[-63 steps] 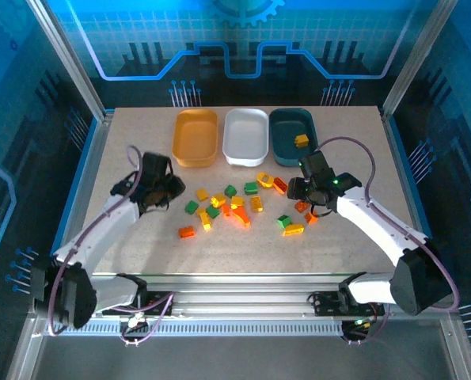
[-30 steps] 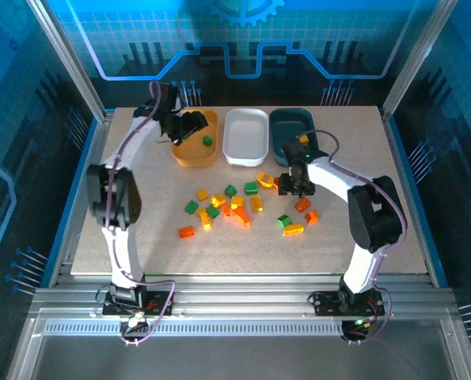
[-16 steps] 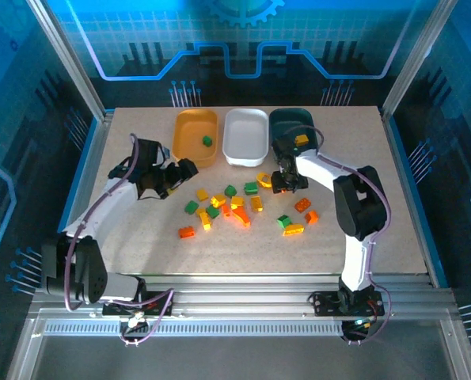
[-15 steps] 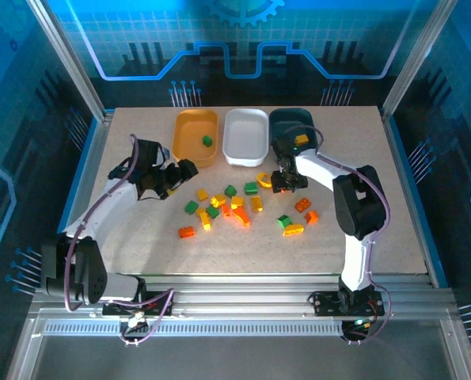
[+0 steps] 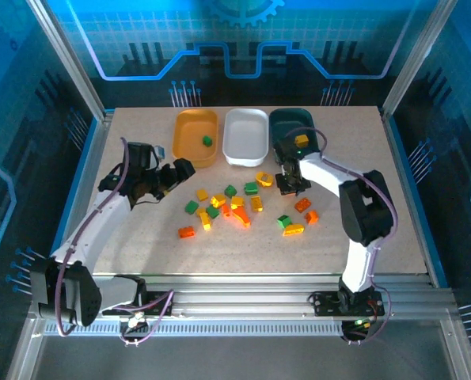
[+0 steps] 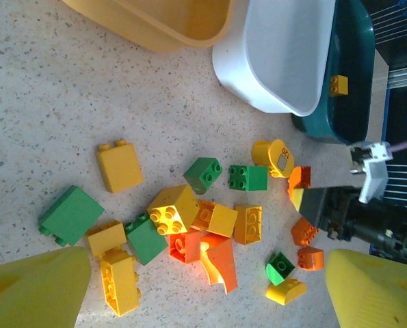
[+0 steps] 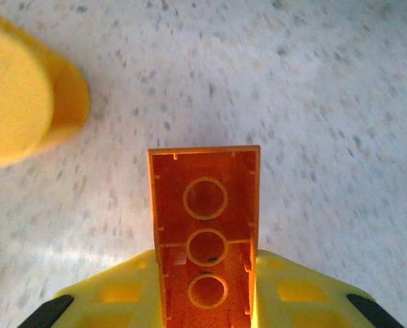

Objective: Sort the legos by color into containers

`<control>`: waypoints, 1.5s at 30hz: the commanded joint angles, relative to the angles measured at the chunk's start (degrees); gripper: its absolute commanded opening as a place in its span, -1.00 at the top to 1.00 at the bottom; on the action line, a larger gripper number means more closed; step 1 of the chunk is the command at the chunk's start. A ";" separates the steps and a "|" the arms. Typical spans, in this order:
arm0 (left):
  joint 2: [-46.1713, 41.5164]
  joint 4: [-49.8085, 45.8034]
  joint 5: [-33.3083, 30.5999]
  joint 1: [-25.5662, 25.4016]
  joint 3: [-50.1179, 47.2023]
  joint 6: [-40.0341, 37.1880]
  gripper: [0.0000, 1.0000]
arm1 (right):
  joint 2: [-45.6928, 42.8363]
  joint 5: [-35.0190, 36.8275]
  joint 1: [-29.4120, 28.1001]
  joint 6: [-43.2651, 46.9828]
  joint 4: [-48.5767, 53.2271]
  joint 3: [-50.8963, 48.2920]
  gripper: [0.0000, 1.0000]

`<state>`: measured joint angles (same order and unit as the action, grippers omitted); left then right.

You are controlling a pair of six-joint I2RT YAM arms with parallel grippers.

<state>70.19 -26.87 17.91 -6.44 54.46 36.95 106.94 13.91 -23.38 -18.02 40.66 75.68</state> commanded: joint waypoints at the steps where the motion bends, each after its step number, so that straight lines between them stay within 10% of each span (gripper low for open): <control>1: -1.55 2.18 1.99 0.36 -4.32 2.91 -0.83 | -7.90 -0.24 -2.48 -2.77 0.65 -0.22 0.43; 19: -14.19 1.81 6.12 -0.57 -22.22 11.10 -0.98 | 30.48 -0.65 -2.80 1.23 13.97 54.79 0.36; 25: -13.88 2.94 6.52 -0.85 -22.49 11.96 -0.98 | 34.56 -2.40 -2.64 1.23 17.62 63.32 0.01; 30: -11.59 4.51 6.34 -1.53 -20.59 12.32 -0.98 | 27.25 2.13 -3.07 -0.38 17.84 59.09 -0.13; 38: -6.10 8.92 5.90 -4.41 -19.68 13.12 -0.98 | 4.61 1.74 -4.81 -2.28 3.47 20.15 -0.18; 45: -0.28 11.14 5.91 -6.91 -17.63 12.98 -0.98 | 3.79 -3.51 -5.54 -8.04 -1.02 12.02 -0.30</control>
<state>68.27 -17.45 22.83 -12.38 34.28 49.60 109.45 13.37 -28.01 -21.69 43.59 88.53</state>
